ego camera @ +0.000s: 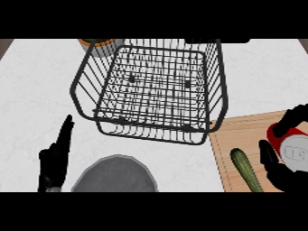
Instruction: Pick the can from the cutting board and place it in the tiered basket
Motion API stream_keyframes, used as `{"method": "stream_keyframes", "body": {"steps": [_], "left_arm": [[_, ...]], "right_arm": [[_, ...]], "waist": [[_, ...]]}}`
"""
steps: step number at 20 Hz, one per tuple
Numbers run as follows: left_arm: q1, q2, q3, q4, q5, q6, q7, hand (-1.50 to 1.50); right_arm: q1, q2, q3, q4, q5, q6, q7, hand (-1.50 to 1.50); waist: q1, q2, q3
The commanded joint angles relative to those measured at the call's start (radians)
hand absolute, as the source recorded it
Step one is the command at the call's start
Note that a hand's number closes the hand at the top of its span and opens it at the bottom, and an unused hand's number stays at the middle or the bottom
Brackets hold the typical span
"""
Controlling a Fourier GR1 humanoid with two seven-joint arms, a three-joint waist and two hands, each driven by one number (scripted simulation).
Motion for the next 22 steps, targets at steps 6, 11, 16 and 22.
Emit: {"method": "stream_keyframes", "body": {"steps": [6, 11, 16, 22], "left_arm": [[-0.006, 0.004, 0.01, 0.047, 0.022, -0.04, 0.041, 0.0], [0.04, -0.017, -0.016, 0.031, -0.001, -0.028, 0.004, 0.0], [0.005, -0.004, 0.009, 0.059, 0.007, -0.043, 0.002, 0.0], [-0.034, -0.023, -0.004, 0.044, -0.021, -0.02, 0.039, 0.0]], "right_arm": [[-0.416, 0.016, -0.115, -0.057, -0.171, 0.168, 0.322, 1.5], [-0.633, 0.019, -0.075, 0.131, -0.144, 0.138, 0.425, 1.5], [-0.717, 0.036, -0.087, 0.314, -0.085, 0.07, 0.364, 1.5], [-0.761, 0.094, -0.022, 0.543, 0.008, -0.029, 0.214, 1.5]], "waist": [[0.007, 0.005, -0.006], [0.018, 0.005, -0.007], [0.02, 0.01, -0.006], [0.028, 0.015, -0.005]]}}
